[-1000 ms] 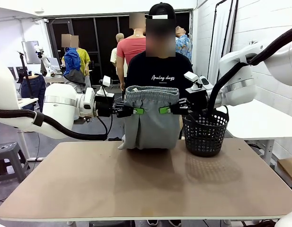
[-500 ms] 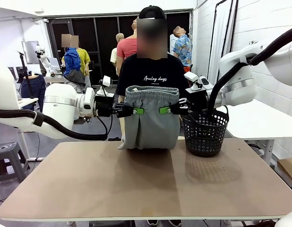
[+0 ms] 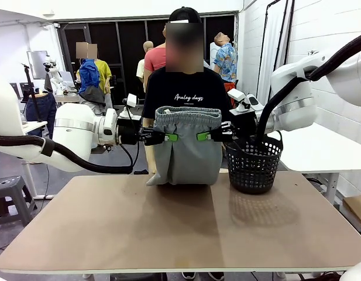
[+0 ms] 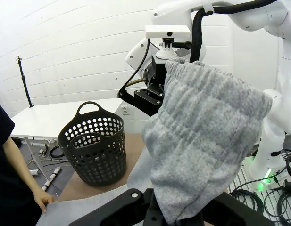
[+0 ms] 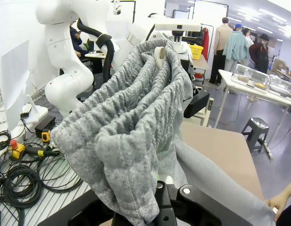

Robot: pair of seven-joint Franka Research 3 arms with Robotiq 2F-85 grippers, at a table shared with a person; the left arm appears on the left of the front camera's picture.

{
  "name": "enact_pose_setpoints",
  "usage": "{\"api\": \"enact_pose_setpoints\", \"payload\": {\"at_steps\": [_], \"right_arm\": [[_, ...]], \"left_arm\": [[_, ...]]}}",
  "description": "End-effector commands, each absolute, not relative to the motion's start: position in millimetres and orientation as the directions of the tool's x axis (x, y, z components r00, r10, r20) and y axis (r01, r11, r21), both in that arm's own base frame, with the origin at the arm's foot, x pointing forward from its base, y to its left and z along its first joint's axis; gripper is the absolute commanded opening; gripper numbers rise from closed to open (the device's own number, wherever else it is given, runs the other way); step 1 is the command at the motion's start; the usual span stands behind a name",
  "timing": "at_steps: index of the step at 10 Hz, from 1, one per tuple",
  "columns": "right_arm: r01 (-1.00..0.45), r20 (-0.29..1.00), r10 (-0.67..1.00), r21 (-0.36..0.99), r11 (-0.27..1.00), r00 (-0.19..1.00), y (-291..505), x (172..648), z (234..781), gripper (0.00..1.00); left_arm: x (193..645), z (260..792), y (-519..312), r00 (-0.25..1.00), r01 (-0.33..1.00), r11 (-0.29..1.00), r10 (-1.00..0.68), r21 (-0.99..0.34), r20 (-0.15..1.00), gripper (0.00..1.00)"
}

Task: Fold the training pants.
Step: Release the ends of the Training pants and then grab the overlapped ends.

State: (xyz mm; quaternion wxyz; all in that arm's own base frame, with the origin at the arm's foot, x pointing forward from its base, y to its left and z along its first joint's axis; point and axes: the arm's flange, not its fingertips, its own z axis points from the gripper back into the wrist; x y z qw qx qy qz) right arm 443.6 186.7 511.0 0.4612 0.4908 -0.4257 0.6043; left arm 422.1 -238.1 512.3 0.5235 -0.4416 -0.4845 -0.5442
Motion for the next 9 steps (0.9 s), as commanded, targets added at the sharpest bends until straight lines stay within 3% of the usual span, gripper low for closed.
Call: {"api": "enact_pose_setpoints", "payload": {"at_steps": [1, 9], "right_arm": [[-0.974, 0.99, 0.107, -0.071, -0.214, -0.095, 185.8, 442.0, 509.6, 0.0], [-0.974, 0.99, 0.107, -0.071, -0.214, -0.095, 185.8, 442.0, 509.6, 0.0]], "left_arm": [[421.4, 516.0, -239.9, -0.061, 0.998, 0.027, -0.125, 0.065, 0.99, 0.0], [421.4, 516.0, -239.9, -0.061, 0.998, 0.027, -0.125, 0.065, 0.99, 0.0]]}}
